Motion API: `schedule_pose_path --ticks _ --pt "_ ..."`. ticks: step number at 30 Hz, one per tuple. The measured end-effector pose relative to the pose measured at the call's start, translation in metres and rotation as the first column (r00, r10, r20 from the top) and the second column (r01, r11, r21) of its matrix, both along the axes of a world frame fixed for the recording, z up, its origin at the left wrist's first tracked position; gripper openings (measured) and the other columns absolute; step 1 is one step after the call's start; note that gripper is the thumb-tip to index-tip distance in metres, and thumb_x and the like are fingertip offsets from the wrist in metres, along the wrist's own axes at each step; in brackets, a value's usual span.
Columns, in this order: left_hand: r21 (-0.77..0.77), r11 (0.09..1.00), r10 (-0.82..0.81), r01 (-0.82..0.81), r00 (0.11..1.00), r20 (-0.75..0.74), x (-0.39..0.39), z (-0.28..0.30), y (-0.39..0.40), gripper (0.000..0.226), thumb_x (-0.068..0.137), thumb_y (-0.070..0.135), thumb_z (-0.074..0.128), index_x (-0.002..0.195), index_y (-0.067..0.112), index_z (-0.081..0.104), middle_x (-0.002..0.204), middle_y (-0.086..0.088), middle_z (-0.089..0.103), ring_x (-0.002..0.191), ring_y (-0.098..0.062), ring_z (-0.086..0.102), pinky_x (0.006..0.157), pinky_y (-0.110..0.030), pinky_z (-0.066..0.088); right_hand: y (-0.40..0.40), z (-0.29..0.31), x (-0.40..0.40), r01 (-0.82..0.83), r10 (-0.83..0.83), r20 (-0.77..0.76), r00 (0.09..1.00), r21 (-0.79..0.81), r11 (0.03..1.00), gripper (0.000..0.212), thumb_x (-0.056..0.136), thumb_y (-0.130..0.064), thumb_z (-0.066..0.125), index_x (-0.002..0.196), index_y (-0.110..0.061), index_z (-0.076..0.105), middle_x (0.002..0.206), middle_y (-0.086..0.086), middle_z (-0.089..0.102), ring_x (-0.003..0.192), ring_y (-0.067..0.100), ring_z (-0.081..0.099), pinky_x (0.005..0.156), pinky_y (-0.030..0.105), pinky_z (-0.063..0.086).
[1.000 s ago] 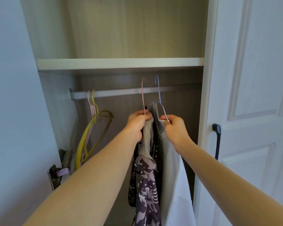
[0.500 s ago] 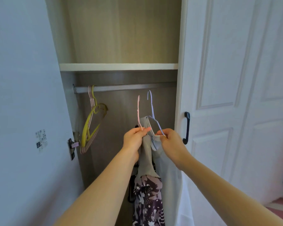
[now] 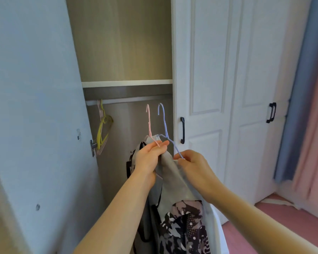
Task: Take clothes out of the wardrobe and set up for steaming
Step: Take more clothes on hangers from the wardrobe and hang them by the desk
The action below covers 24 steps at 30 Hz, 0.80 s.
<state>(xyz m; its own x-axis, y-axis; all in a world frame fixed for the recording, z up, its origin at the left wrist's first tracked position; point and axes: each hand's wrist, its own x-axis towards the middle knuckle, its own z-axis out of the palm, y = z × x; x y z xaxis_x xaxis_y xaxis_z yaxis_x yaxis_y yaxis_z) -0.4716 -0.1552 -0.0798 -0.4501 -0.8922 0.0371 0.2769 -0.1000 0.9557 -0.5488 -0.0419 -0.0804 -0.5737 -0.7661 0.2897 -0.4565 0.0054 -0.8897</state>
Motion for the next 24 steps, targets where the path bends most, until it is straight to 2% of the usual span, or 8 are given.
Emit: schedule_pose_path --ticks 3,7,11,14,17,19,22,24 --pt "-0.077 0.997 -0.001 0.005 0.998 0.062 0.020 -0.003 0.036 0.021 0.082 0.011 0.071 0.103 0.007 0.066 0.098 0.000 0.073 0.096 -0.015 0.062 0.080 -0.027 0.049 0.038 -0.006 0.022 0.050 -0.049 -0.057 0.997 0.009 0.999 0.020 0.095 -0.029 0.047 0.088 -0.016 0.060 0.084 -0.002 0.061 0.069 0.010 0.052 0.058 0.021 0.041" --pt "-0.131 0.991 -0.008 0.026 0.990 0.138 0.048 -0.012 0.082 0.039 0.071 0.031 0.080 0.099 0.010 0.063 0.098 -0.008 0.070 0.099 -0.027 0.063 0.094 -0.048 0.050 0.083 -0.012 0.056 0.048 -0.044 -0.103 0.994 0.037 0.998 0.025 0.090 -0.040 0.055 0.088 -0.015 0.057 0.082 -0.003 0.058 0.065 0.008 0.048 0.054 0.019 0.036" --pt "-0.155 0.982 -0.088 0.110 0.986 0.140 0.078 -0.021 0.123 0.023 0.088 0.025 0.063 0.099 0.006 0.058 0.096 0.005 0.075 0.112 -0.020 0.058 0.103 -0.042 0.041 0.122 -0.025 0.088 0.082 -0.074 -0.137 0.988 0.054 0.995 0.023 0.088 -0.036 0.056 0.088 -0.013 0.057 0.086 -0.001 0.060 0.072 0.010 0.052 0.059 0.022 0.040" --pt "-0.152 0.981 -0.103 0.123 0.986 0.132 0.098 -0.029 0.147 0.025 0.094 0.021 0.054 0.104 -0.002 0.055 0.097 0.009 0.075 0.102 -0.018 0.056 0.099 -0.038 0.042 0.148 -0.031 0.108 0.078 -0.068 -0.125 0.990 0.074 0.994 0.020 0.088 -0.035 0.056 0.089 -0.016 0.056 0.089 -0.001 0.060 0.081 0.013 0.056 0.064 0.025 0.045" --pt "-0.126 0.982 -0.127 0.143 0.984 0.129 0.118 -0.033 0.170 0.012 0.095 0.018 0.053 0.090 0.008 0.056 0.097 0.008 0.075 0.087 -0.015 0.050 0.080 -0.029 0.040 0.170 -0.036 0.123 0.079 -0.063 -0.131 0.989 0.120 0.990 0.019 0.089 -0.035 0.057 0.091 -0.017 0.056 0.093 0.001 0.060 0.085 0.019 0.058 0.066 0.028 0.047" --pt "-0.088 0.985 -0.138 0.148 0.984 0.115 0.131 -0.034 0.184 0.010 0.092 0.018 0.058 0.083 0.013 0.059 0.101 0.000 0.075 0.083 -0.014 0.052 0.074 -0.027 0.040 0.185 -0.038 0.133 0.082 -0.063 -0.142 0.988 0.133 0.988 0.018 0.089 -0.034 0.057 0.093 -0.017 0.057 0.094 0.000 0.061 0.086 0.018 0.058 0.068 0.029 0.048" --pt "-0.041 0.980 -0.188 0.193 0.977 0.100 0.149 -0.036 0.200 0.017 0.088 0.019 0.064 0.104 0.020 0.065 0.103 -0.006 0.074 0.096 -0.016 0.060 0.085 -0.033 0.039 0.208 -0.042 0.150 0.095 -0.073 -0.163 0.984 0.132 0.987 0.013 0.089 -0.033 0.057 0.095 -0.022 0.058 0.095 -0.006 0.061 0.087 0.009 0.058 0.072 0.024 0.049" --pt "-0.025 0.970 -0.239 0.242 0.967 0.090 0.161 -0.037 0.210 0.026 0.089 0.016 0.063 0.113 0.025 0.062 0.103 -0.008 0.074 0.094 -0.015 0.059 0.083 -0.032 0.036 0.223 -0.043 0.163 0.106 -0.083 -0.174 0.981 0.125 0.986 0.011 0.088 -0.033 0.058 0.095 -0.025 0.058 0.094 -0.009 0.062 0.086 0.004 0.057 0.068 0.018 0.047"
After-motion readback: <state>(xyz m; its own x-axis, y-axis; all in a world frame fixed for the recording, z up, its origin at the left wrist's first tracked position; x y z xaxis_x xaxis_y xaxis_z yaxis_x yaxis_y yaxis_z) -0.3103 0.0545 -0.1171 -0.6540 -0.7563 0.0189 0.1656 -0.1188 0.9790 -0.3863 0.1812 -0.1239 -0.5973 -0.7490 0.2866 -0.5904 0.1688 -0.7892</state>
